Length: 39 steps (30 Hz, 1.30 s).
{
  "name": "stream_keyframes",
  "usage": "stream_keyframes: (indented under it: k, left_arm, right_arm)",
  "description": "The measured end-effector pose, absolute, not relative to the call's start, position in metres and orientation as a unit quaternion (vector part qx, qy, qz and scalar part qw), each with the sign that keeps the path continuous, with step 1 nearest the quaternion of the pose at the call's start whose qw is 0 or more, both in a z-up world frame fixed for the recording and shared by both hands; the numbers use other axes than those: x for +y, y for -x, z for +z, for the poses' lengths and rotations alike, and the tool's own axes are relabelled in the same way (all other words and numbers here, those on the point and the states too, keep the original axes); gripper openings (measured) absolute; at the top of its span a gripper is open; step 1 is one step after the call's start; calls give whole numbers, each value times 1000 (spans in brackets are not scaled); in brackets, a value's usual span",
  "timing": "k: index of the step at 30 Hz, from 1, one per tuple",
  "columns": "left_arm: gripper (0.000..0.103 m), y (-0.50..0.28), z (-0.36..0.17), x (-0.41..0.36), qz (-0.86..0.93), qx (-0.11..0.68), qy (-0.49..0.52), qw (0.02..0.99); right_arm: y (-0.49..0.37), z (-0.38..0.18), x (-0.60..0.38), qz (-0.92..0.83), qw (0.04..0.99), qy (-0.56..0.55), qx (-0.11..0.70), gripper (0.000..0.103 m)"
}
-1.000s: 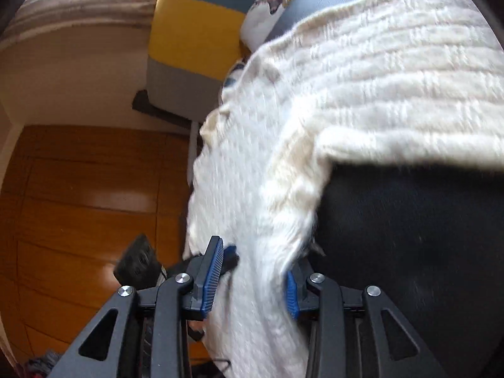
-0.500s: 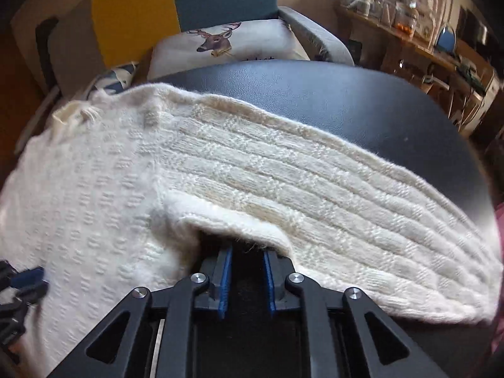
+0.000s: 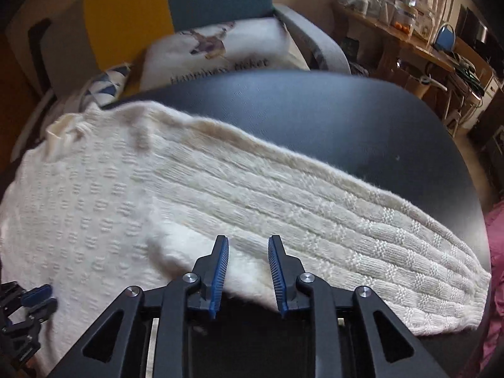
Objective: Fold clothes
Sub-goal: 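Grasp the sweater sleeve cuff with the right gripper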
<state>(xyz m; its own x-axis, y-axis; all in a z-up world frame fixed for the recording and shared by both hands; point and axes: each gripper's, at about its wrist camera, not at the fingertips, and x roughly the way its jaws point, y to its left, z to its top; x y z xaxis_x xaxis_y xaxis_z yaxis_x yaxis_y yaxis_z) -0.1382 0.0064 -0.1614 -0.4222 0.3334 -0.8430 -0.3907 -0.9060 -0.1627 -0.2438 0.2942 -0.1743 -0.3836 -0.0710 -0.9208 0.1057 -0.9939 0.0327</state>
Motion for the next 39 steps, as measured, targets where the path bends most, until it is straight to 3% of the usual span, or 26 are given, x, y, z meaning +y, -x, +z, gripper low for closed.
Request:
stream_keyframes:
  k: [11, 15, 20, 23, 27, 34, 39]
  left_arm:
    - [17, 136, -163, 6, 847, 21, 490, 205]
    - [17, 139, -159, 7, 843, 24, 497, 206]
    - [17, 139, -159, 9, 840, 30, 498, 211]
    - [18, 140, -160, 11, 840, 28, 499, 210]
    - [19, 140, -160, 10, 841, 26, 498, 209]
    - [19, 140, -161, 8, 841, 12, 500, 206]
    - [19, 141, -160, 10, 840, 15, 505, 201]
  right_arm:
    - [249, -178, 316, -851, 54, -522, -21, 26]
    - [210, -151, 376, -860, 68, -472, -184, 30]
    - [126, -163, 526, -802, -13, -379, -462, 33]
    - [96, -182, 586, -771, -74, -346, -530, 35]
    - [90, -210, 623, -736, -111, -342, -574, 33]
    - [122, -217, 630, -758, -121, -299, -567, 32]
    - [135, -222, 631, -770, -122, -286, -558, 11]
